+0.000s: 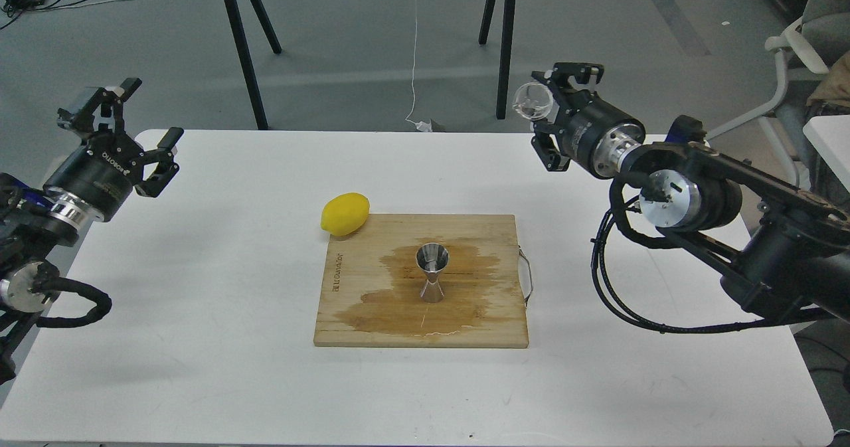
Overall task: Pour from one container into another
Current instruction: 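Turn the glass upright and carry it back toward its spot, then lower the glass onto the table and open the right gripper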
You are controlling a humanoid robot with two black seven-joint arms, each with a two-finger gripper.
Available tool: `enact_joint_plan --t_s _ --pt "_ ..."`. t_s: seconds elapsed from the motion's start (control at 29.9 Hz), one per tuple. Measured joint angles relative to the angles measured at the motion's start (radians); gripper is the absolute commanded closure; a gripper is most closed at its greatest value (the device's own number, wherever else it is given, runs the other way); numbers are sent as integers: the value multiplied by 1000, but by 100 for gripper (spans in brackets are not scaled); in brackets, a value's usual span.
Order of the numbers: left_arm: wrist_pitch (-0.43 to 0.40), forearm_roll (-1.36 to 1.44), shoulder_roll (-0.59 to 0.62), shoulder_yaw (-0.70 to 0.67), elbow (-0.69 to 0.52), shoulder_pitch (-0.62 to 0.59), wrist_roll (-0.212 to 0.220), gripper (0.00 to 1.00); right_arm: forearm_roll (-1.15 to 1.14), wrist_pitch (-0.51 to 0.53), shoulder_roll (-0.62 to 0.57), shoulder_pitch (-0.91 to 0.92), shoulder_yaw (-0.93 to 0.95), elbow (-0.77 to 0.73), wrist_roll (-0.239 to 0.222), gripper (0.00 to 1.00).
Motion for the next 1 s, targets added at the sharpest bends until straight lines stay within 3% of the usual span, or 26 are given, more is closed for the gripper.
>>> enact_joint_plan --t_s 0.17,0.43,1.0 --pt "0 1 1 0 0 0 0 8 252 -22 48 -128 235 -145 -10 63" --pt "0 1 -10 1 0 4 0 8 493 -59 58 -301 404 -213 -7 63" --pt "0 3 -22 0 2 5 0 8 515 -60 61 -434 415 -278 -11 58"
